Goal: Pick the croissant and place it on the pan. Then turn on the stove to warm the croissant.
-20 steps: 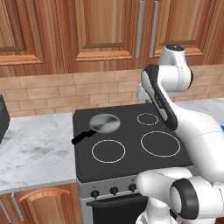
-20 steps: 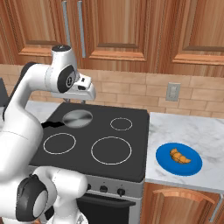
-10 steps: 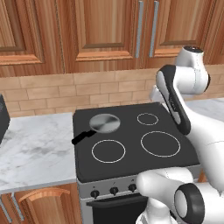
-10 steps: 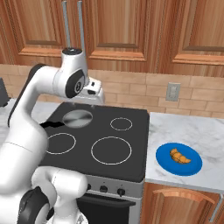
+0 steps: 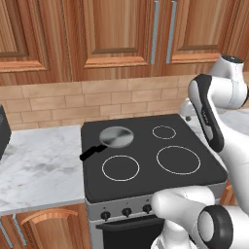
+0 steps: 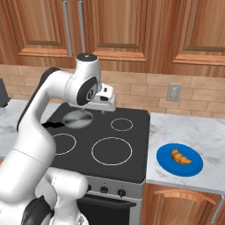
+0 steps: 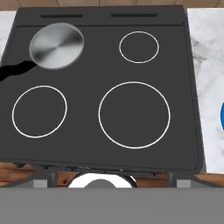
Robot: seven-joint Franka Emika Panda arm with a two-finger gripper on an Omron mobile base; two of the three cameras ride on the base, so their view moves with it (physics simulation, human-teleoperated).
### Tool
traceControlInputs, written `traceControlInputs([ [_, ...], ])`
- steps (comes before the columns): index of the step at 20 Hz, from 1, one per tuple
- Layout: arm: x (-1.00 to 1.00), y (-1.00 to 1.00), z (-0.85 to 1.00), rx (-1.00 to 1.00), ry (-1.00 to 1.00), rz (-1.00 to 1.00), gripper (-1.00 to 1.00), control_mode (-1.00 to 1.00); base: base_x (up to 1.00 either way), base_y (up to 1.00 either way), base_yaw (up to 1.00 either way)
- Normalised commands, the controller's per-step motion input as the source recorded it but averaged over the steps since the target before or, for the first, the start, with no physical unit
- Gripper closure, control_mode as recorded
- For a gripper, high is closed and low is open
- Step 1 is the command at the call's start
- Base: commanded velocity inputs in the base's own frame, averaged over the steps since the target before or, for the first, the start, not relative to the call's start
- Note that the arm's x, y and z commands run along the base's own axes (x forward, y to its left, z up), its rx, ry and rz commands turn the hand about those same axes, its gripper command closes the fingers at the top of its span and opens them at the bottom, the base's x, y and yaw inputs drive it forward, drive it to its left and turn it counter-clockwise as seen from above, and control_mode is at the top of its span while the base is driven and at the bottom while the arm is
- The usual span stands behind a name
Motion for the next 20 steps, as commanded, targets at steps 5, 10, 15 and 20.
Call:
traceControlInputs([
  [5,-0.03,-0.27,-0.1,0.01,0.0,0.11,-1.0,-1.0,0.0,0.0,0.0],
  [10,0.0,-0.3,-0.13,0.0,0.0,0.15,-1.0,-1.0,0.0,0.0,0.0],
  [15,0.0,-0.44,-0.14,0.0,0.0,0.15,-1.0,-1.0,0.0,0.0,0.0],
  [20,0.0,-0.55,-0.15,0.0,0.0,0.13,-1.0,-1.0,0.0,0.0,0.0],
])
